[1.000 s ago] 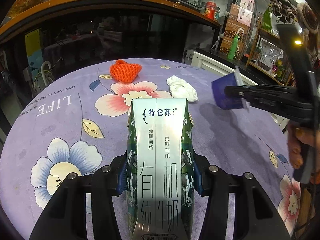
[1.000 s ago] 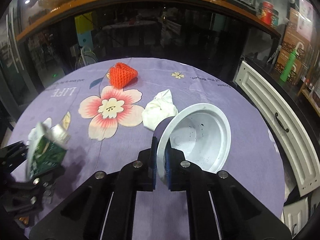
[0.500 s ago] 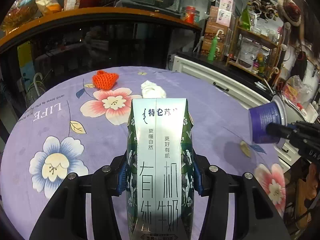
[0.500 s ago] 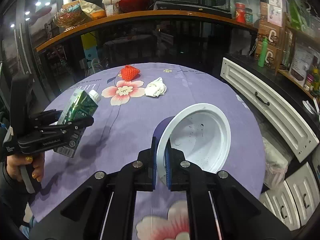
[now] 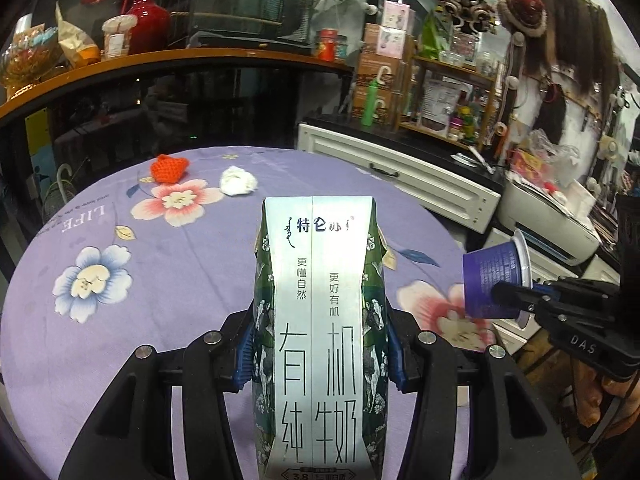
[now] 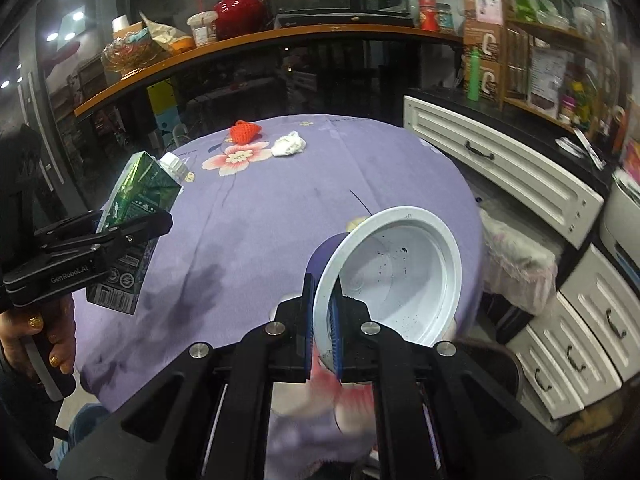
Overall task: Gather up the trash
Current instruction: 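Carry the carton and yogurt cup over the black bin and release both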
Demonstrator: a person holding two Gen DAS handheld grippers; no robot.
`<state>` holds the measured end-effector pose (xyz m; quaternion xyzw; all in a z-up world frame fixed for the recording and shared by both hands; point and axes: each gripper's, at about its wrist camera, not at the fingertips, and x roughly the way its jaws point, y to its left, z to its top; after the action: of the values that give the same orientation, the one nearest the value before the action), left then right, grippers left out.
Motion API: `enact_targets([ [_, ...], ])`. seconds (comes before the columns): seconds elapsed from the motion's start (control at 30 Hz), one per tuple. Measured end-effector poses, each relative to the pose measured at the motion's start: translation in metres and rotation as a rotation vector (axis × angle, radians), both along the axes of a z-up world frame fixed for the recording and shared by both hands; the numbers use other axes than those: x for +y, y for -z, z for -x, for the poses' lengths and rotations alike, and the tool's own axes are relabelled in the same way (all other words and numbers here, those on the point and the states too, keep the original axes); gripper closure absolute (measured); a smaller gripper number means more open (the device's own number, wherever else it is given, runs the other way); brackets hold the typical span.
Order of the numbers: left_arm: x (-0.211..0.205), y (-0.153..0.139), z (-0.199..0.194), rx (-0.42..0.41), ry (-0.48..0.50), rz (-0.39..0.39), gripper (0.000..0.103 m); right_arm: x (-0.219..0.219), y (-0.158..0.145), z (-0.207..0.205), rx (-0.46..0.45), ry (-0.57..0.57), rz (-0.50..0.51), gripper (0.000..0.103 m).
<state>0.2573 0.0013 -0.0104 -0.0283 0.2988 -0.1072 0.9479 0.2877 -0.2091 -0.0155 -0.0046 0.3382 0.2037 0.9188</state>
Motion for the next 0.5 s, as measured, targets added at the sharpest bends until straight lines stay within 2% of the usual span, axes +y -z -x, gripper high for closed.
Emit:
enact_targets([
  [0.3,-0.066,0.002,0.030,-0.006,0.122,0.003,0.053,-0.074,0.025,0.059,0.031,0.149,-0.021,0.095],
  [0.5,-0.102,0.006,0.044,-0.004,0.194,-0.005,0.053,-0.115,0.056,0.086,0.089,0.236,-0.018,0.095],
])
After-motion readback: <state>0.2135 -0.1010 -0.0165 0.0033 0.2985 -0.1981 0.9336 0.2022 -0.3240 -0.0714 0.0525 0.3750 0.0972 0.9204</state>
